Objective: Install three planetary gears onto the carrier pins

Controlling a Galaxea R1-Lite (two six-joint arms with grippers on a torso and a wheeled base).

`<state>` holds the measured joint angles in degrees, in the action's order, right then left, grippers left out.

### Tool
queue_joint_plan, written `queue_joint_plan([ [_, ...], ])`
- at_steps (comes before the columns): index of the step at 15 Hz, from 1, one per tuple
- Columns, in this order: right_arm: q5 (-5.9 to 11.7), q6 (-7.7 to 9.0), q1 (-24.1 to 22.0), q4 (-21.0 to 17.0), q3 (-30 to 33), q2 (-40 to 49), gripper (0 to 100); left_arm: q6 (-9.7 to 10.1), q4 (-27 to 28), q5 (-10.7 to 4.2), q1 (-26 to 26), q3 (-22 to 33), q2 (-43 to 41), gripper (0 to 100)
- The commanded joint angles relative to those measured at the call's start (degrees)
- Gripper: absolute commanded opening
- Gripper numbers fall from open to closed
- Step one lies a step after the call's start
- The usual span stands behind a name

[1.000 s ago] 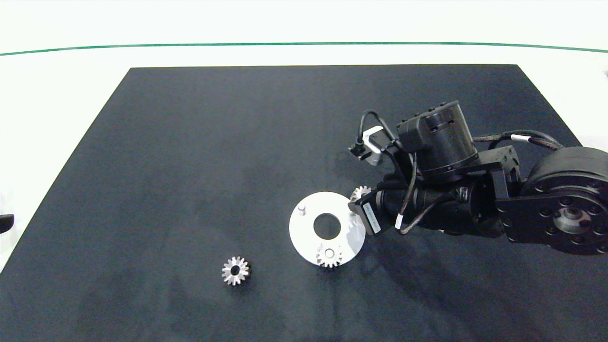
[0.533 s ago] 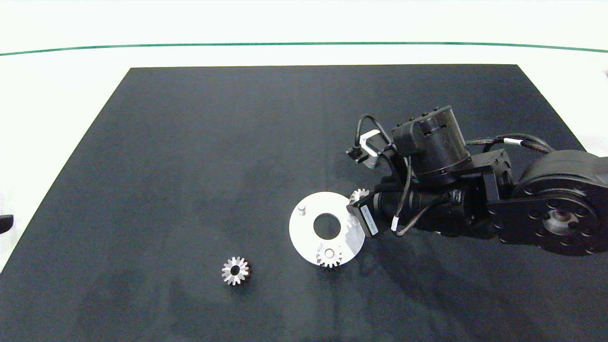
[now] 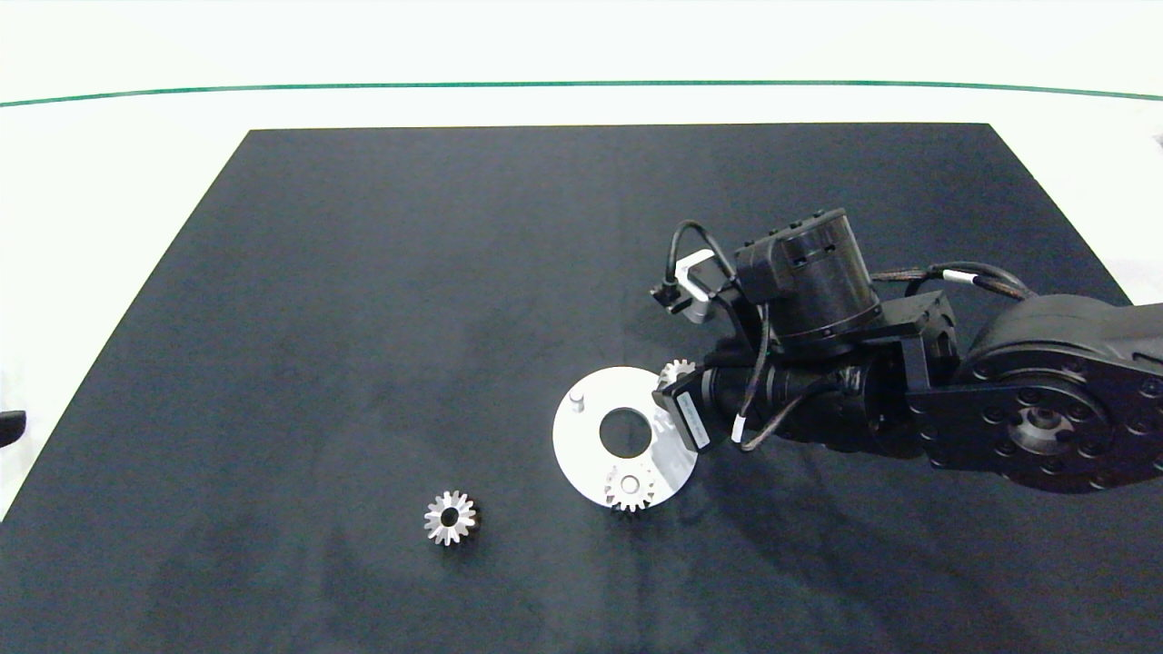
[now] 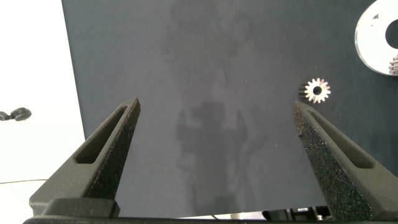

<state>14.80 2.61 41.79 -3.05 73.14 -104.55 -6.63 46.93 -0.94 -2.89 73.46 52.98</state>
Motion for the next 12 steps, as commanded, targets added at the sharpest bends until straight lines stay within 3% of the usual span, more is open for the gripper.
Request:
queue_joint_plan([
  [1,0.05,0.03,0.2,-0.2,-0.2,-0.2,25,-0.05,0.3,-0.03,0.0,0.0,0.0,100],
  [8,0.05,0.03,0.2,-0.2,-0.4,-0.2,25,-0.05,0.3,0.06,-0.1,0.0,-0.3,100],
  [9,0.05,0.03,0.2,-0.2,-0.4,-0.2,100,-0.05,0.3,0.06,-0.1,0.0,-0.3,100],
  [12,0.05,0.03,0.2,-0.2,-0.5,-0.2,100,-0.05,0.3,-0.03,-0.1,0.0,-0.3,100],
])
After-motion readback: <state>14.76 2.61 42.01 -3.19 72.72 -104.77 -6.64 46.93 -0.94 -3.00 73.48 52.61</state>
